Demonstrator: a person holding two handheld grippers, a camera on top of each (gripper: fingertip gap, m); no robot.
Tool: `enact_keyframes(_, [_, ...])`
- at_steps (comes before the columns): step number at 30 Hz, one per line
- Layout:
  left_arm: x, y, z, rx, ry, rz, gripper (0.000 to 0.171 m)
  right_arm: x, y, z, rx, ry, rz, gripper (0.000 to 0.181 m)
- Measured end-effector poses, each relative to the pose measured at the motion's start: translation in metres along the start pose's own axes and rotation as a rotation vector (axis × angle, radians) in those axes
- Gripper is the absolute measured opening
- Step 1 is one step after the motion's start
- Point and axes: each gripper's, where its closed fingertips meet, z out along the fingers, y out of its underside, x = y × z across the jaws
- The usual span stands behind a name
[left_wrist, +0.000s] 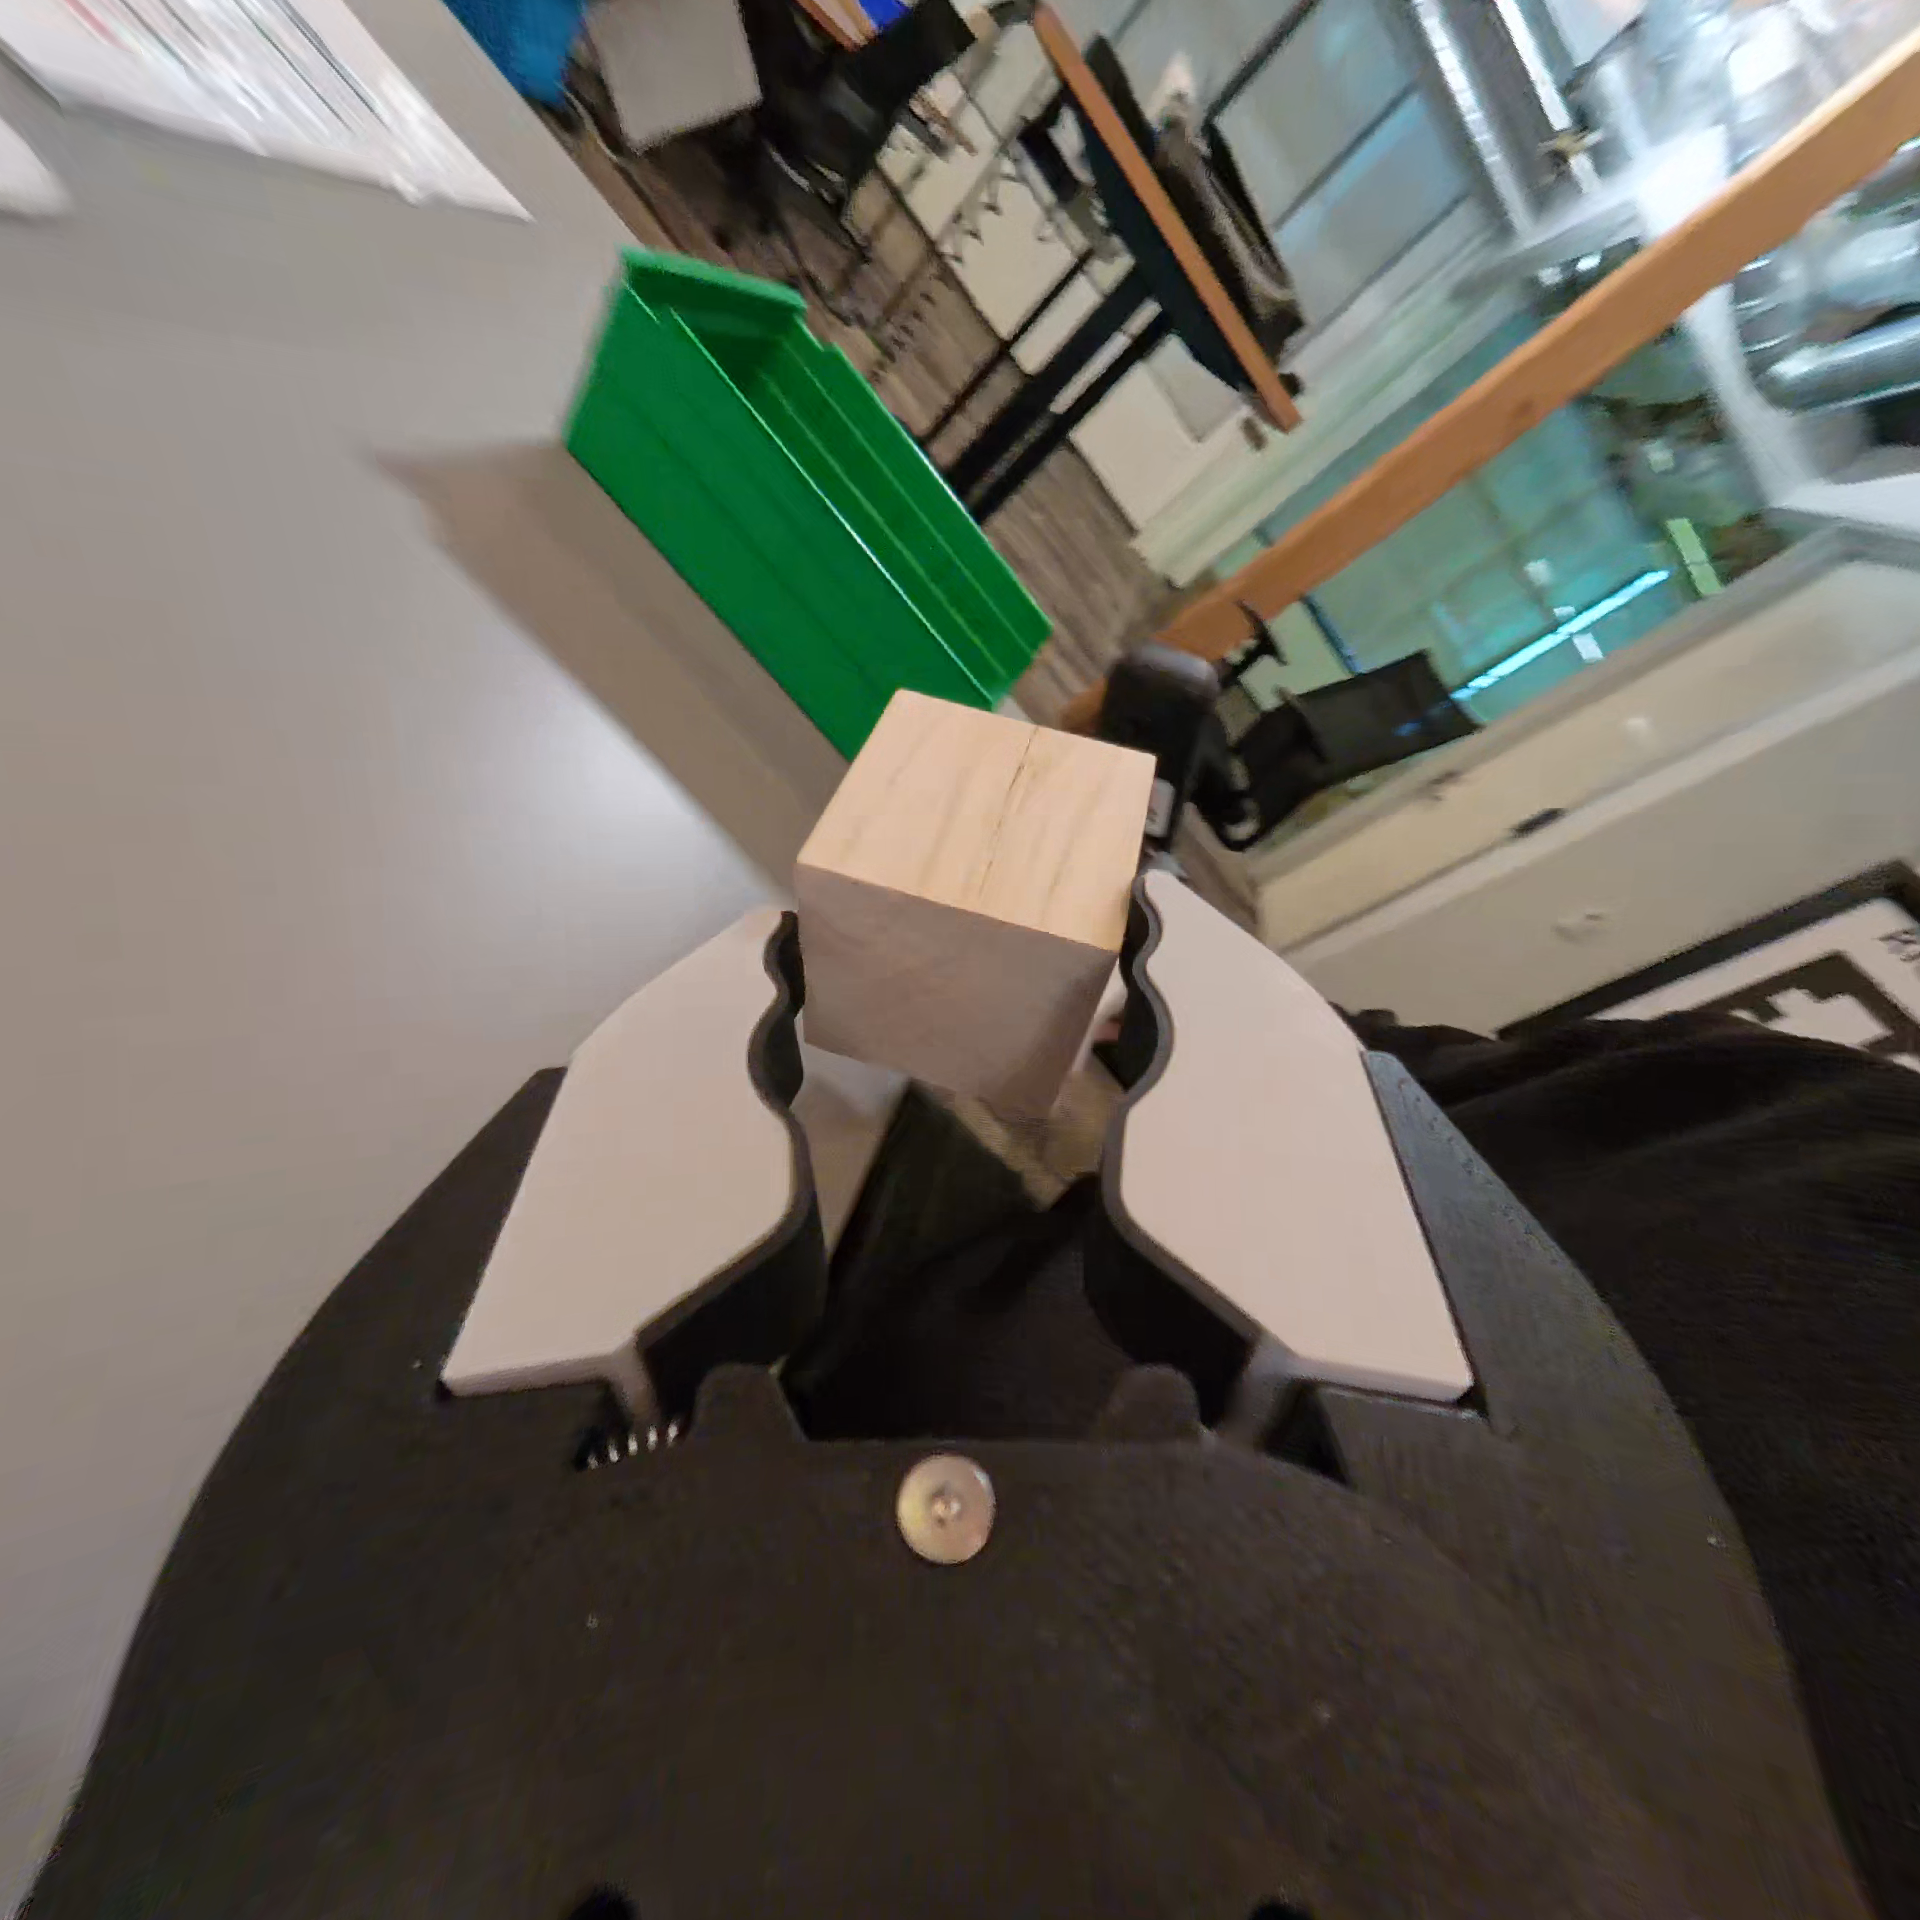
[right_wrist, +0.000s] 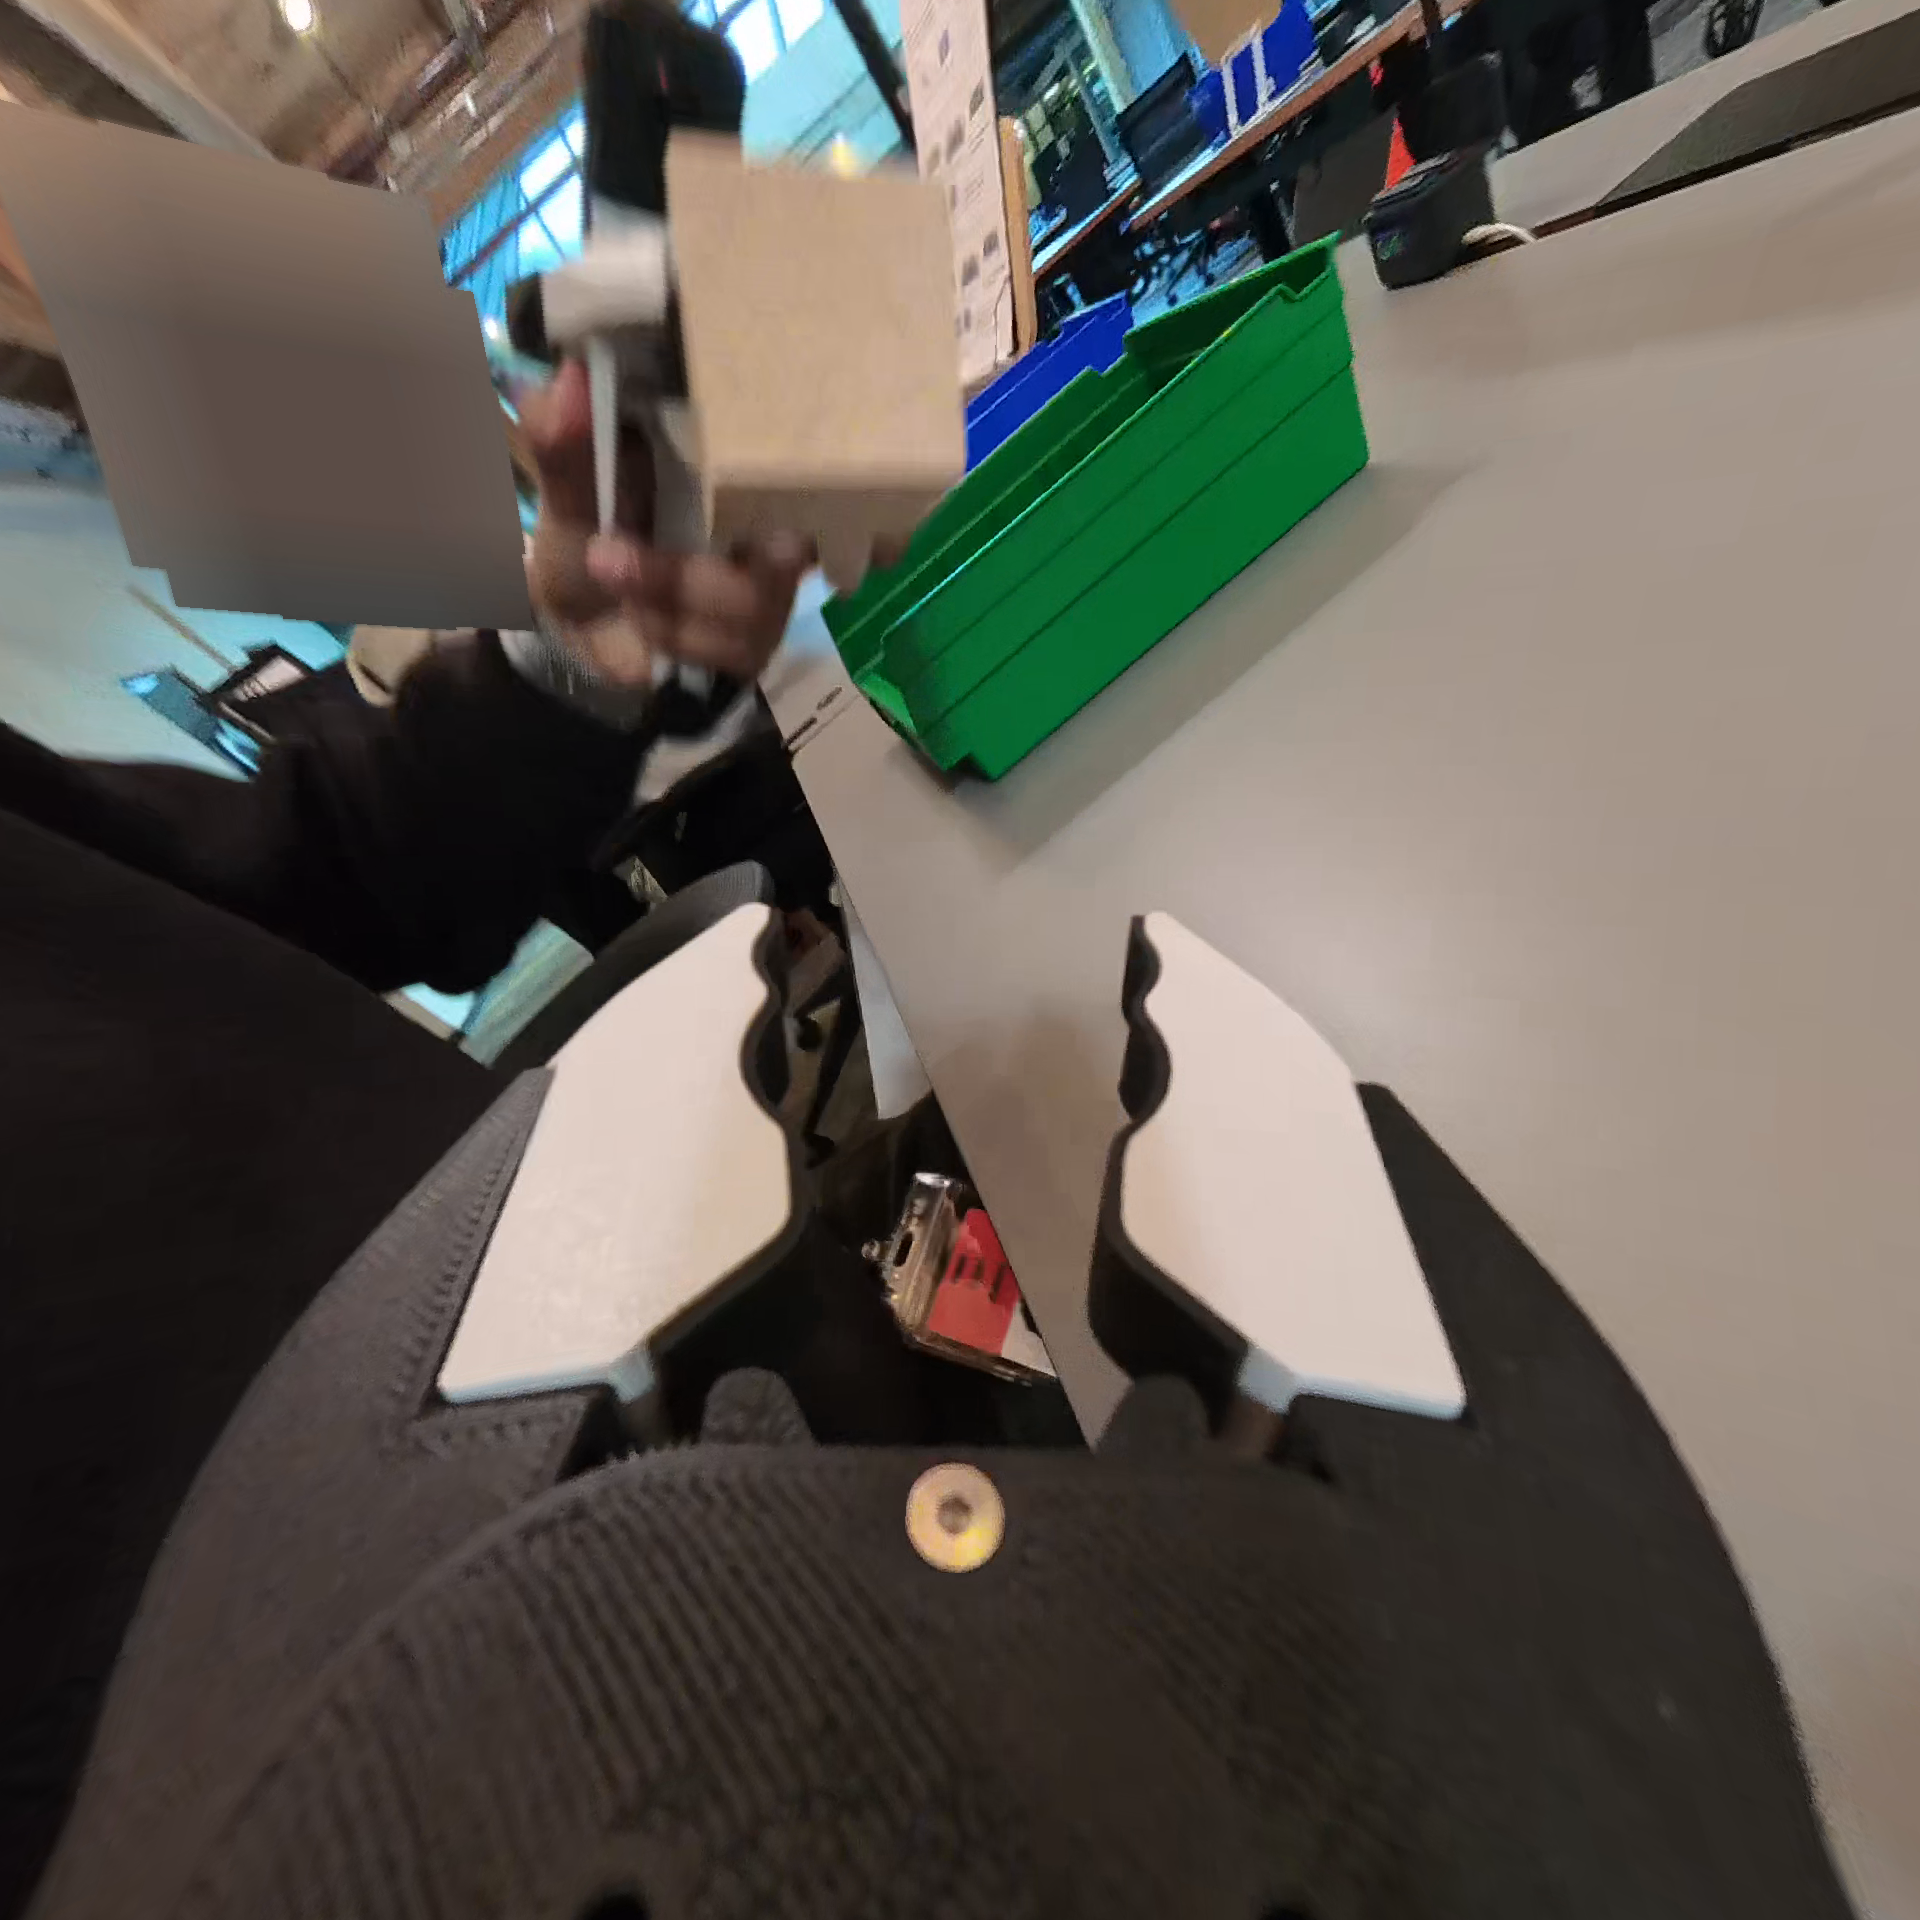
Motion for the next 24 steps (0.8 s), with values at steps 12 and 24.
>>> enact_keyframes(12, [-0.016,0.101,0.077,-0.102,0.095,-0.029,0.061,0.012,0.004,-0.014,-0.029,-0.030,0.075,0.072])
enact_keyframes(24, [-0.029,0.118,0.077,-0.160,0.132,-0.050,0.061,0.015,0.040,0.005,-0.206,-0.011,0.021,0.062])
